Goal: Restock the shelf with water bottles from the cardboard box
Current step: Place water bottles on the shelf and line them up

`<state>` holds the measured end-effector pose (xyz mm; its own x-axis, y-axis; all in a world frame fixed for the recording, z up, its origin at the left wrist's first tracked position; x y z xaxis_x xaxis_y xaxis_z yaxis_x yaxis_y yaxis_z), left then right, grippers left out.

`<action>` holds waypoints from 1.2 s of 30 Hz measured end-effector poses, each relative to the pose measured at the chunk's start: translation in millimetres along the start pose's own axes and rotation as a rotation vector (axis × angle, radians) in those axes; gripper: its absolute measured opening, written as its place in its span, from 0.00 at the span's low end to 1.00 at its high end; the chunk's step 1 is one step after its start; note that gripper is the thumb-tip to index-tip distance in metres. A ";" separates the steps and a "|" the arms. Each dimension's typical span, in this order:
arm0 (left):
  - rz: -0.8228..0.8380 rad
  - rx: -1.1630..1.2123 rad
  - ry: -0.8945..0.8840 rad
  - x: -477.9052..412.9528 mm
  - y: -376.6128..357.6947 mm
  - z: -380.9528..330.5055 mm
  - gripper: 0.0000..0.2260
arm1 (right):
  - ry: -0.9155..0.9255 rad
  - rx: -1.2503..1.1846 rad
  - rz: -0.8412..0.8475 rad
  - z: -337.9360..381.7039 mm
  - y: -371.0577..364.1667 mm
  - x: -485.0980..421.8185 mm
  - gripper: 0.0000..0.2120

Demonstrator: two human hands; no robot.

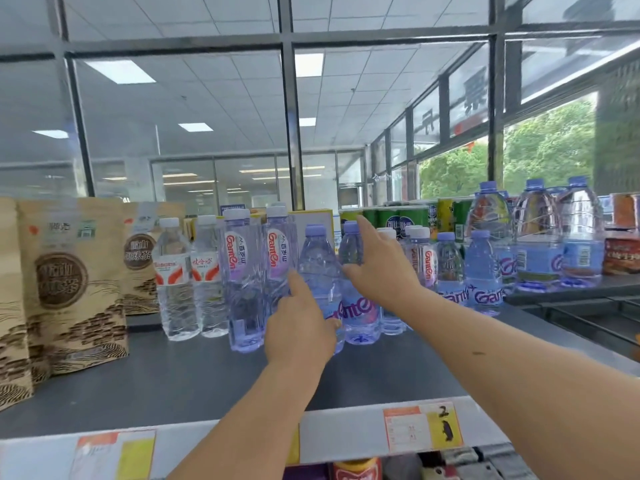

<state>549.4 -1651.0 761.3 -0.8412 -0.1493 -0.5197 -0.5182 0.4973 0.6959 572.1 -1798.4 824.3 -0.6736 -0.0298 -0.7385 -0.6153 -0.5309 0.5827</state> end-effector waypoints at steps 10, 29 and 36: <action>-0.031 -0.045 -0.006 -5.8 -5.8 15.9 0.29 | 0.091 0.179 -0.032 1.1 2.9 7.5 0.41; 0.009 -0.195 -0.075 -19.9 -17.6 16.0 0.12 | 0.096 0.304 0.107 -4.1 -8.9 5.7 0.35; 0.011 -0.198 -0.087 -22.0 -19.0 13.6 0.10 | 0.123 0.294 0.101 -7.7 -10.7 14.4 0.37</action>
<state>579.8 -1645.6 752.7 -0.8351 -0.0660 -0.5462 -0.5363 0.3192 0.7814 572.1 -1799.7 804.8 -0.6934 -0.1814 -0.6974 -0.6521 -0.2538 0.7144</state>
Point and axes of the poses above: each hand's wrist, its own x-axis away from the middle knuckle, its own y-axis out of the back of the hand, z = x × y, the point moved 3 cm from there along -x, towards the middle knuckle, and after that the axes turned 3 degrees about y, right-handed, at the moved point
